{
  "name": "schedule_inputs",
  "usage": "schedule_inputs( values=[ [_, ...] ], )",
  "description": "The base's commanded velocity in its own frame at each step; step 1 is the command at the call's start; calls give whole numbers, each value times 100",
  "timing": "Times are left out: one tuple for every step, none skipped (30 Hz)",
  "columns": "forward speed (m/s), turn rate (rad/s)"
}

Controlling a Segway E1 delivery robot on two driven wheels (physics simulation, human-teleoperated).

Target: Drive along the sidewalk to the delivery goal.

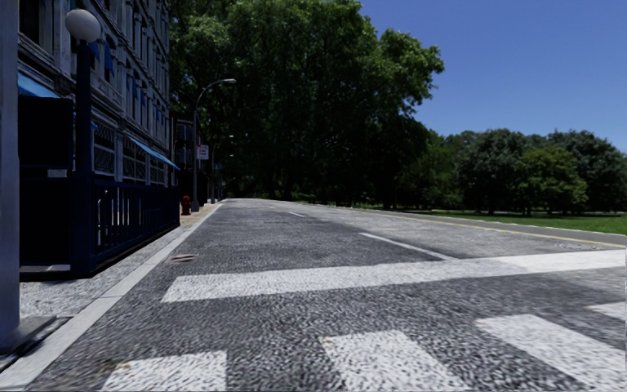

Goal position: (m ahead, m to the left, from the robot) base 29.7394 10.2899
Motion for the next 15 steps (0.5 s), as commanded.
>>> schedule_inputs(
  values=[
    [0, 120],
    [0, 120],
    [0, 120],
    [0, 120],
    [0, 120],
    [0, 120],
    [0, 120],
    [0, 120],
    [0, 120],
    [0, 120],
    [0, 120],
    [0, 120],
    [0, 120],
    [0, 120],
    [0, 120]
  ],
)
